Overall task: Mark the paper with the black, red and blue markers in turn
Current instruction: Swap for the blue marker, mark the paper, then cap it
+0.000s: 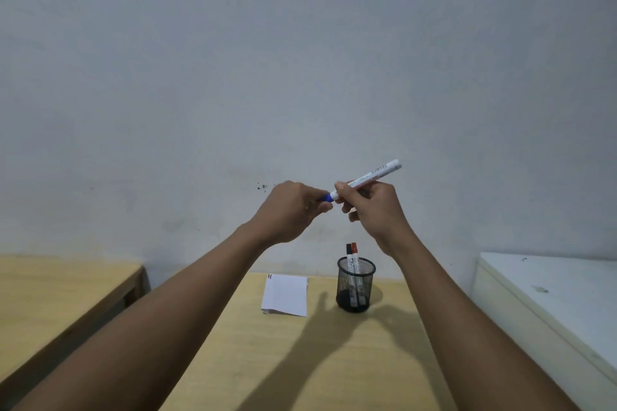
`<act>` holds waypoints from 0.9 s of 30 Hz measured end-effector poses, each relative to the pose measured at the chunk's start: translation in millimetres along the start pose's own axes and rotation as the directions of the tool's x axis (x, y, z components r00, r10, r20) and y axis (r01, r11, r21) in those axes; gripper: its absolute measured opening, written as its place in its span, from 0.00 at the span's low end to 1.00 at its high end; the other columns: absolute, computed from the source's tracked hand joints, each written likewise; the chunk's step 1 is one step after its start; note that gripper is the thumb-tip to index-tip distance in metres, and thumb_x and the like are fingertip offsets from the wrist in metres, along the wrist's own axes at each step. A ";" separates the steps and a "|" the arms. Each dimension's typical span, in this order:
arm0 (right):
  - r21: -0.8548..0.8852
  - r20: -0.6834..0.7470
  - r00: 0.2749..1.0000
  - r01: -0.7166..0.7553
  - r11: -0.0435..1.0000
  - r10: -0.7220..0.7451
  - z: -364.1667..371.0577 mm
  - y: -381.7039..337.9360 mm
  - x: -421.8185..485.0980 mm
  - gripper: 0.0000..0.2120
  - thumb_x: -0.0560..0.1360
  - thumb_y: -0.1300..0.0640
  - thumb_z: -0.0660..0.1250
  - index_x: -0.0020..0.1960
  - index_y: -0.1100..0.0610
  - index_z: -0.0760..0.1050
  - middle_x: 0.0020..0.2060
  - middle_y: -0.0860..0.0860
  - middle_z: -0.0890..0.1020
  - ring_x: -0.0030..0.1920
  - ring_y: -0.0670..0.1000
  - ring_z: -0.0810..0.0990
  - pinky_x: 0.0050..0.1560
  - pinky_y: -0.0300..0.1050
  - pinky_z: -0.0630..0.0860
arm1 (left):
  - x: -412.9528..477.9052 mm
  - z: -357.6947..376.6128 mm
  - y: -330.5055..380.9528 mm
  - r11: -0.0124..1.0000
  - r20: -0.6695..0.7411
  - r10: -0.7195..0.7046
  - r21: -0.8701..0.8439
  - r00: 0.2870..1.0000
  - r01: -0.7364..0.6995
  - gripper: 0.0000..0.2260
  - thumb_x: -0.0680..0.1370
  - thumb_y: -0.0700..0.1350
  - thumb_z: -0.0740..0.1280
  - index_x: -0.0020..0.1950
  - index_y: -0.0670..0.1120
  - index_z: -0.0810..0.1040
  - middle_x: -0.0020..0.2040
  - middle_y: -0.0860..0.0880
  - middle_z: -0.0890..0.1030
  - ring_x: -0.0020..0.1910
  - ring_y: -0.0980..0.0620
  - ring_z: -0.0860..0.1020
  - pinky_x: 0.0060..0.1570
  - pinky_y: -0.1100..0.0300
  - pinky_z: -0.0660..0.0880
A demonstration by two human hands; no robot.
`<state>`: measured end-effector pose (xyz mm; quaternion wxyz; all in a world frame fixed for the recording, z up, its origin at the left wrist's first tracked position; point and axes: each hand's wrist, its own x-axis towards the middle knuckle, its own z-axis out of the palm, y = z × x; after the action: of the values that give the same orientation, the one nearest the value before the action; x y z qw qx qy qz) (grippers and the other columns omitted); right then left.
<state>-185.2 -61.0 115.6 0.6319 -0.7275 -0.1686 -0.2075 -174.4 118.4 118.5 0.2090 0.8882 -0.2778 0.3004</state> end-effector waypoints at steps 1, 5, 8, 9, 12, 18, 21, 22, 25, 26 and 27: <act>-0.007 -0.020 1.000 -0.012 1.000 0.012 0.3 -0.4 -0.3 0.10 0.78 0.52 0.72 0.45 0.59 0.85 0.36 0.51 0.86 0.33 0.44 0.80 0.37 0.41 0.77 | 0.0 2.0 2.8 0.993 -0.054 0.020 0.120 0.998 -0.013 0.10 0.80 0.51 0.64 0.51 0.49 0.84 0.33 0.48 0.82 0.31 0.45 0.73 0.49 0.51 0.74; 0.086 -0.116 0.987 -0.104 0.991 0.114 6.0 1.2 -2.5 0.14 0.78 0.48 0.71 0.42 0.58 0.84 0.33 0.51 0.84 0.33 0.47 0.79 0.38 0.42 0.75 | -2.5 11.2 14.4 0.910 -0.245 0.111 0.415 0.963 0.000 0.09 0.80 0.51 0.64 0.46 0.50 0.81 0.34 0.51 0.82 0.33 0.47 0.80 0.65 0.45 0.65; 0.194 -0.106 0.970 -0.197 0.961 0.220 4.8 4.7 -6.7 0.16 0.77 0.46 0.72 0.44 0.59 0.84 0.32 0.51 0.83 0.33 0.49 0.77 0.37 0.43 0.73 | -1.2 5.6 21.1 0.923 -0.164 0.102 0.385 0.981 -0.032 0.09 0.80 0.52 0.65 0.52 0.51 0.83 0.41 0.51 0.85 0.39 0.48 0.81 0.65 0.47 0.65; 0.220 -0.091 0.965 -0.222 0.950 0.246 2.2 6.3 -8.1 0.16 0.76 0.45 0.73 0.44 0.59 0.84 0.32 0.51 0.83 0.33 0.49 0.77 0.37 0.43 0.72 | 0.4 2.4 21.5 0.953 -0.133 0.069 0.302 0.989 -0.026 0.10 0.79 0.52 0.66 0.54 0.51 0.84 0.43 0.51 0.86 0.41 0.48 0.81 0.62 0.48 0.69; 0.302 -0.079 0.946 -0.277 0.912 0.314 -5.1 8.4 -9.8 0.16 0.74 0.44 0.75 0.45 0.57 0.83 0.33 0.49 0.81 0.33 0.48 0.76 0.36 0.43 0.71 | 5.8 -2.7 24.9 0.974 -0.078 -0.090 -0.216 0.993 0.072 0.10 0.75 0.51 0.72 0.53 0.48 0.86 0.43 0.50 0.87 0.40 0.54 0.82 0.45 0.55 0.79; 0.555 -0.104 0.947 -0.198 0.808 0.303 -12.9 8.1 -1.9 0.09 0.77 0.51 0.73 0.46 0.58 0.81 0.35 0.51 0.82 0.35 0.49 0.79 0.39 0.44 0.77 | 11.9 9.1 27.0 0.847 -0.086 -0.243 -0.503 0.966 0.169 0.08 0.75 0.46 0.73 0.51 0.44 0.85 0.38 0.50 0.86 0.34 0.56 0.81 0.37 0.66 0.77; 0.620 -0.084 0.951 -0.185 0.763 0.298 -11.2 10.8 0.5 0.08 0.79 0.56 0.71 0.44 0.61 0.80 0.32 0.53 0.82 0.32 0.48 0.80 0.36 0.41 0.80 | 14.2 12.6 26.3 0.896 -0.156 -0.185 -0.432 0.970 0.101 0.08 0.76 0.46 0.72 0.51 0.43 0.86 0.37 0.51 0.85 0.34 0.58 0.81 0.37 0.71 0.76; 0.654 -0.072 0.946 -0.194 0.731 0.315 -9.3 13.0 0.5 0.09 0.79 0.56 0.71 0.44 0.61 0.80 0.32 0.53 0.81 0.31 0.48 0.79 0.35 0.40 0.80 | 15.1 12.1 26.6 0.920 -0.192 -0.148 -0.387 0.970 0.063 0.09 0.75 0.47 0.73 0.51 0.44 0.86 0.38 0.51 0.85 0.35 0.59 0.81 0.38 0.73 0.75; 0.701 -0.046 0.938 -0.214 0.680 0.343 -7.5 17.9 0.4 0.09 0.78 0.55 0.72 0.45 0.61 0.80 0.33 0.53 0.81 0.30 0.48 0.80 0.34 0.40 0.80 | 19.0 8.3 25.5 0.960 -0.199 -0.074 -0.280 0.977 0.016 0.11 0.75 0.49 0.72 0.53 0.44 0.85 0.41 0.51 0.86 0.38 0.59 0.81 0.37 0.76 0.71; 0.676 -0.054 0.934 -0.226 0.701 0.353 -8.5 19.0 1.5 0.10 0.77 0.54 0.72 0.45 0.61 0.80 0.33 0.54 0.82 0.31 0.48 0.80 0.35 0.41 0.80 | 19.7 7.7 23.4 0.961 -0.173 -0.080 -0.276 0.982 0.029 0.11 0.75 0.49 0.72 0.53 0.45 0.85 0.41 0.51 0.86 0.38 0.59 0.81 0.36 0.77 0.70; 0.627 -0.072 0.929 -0.241 0.741 0.363 -9.4 18.9 2.6 0.11 0.77 0.52 0.74 0.46 0.61 0.81 0.35 0.54 0.82 0.33 0.49 0.81 0.37 0.42 0.81 | 20.2 7.9 20.5 0.954 -0.153 -0.096 -0.296 0.984 0.047 0.11 0.76 0.49 0.72 0.53 0.45 0.85 0.40 0.51 0.86 0.38 0.60 0.81 0.36 0.77 0.70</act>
<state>-174.2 -73.1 102.0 0.8698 -0.4801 -0.0445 -0.1050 -170.4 91.2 130.1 0.3708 0.8292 -0.2682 0.3211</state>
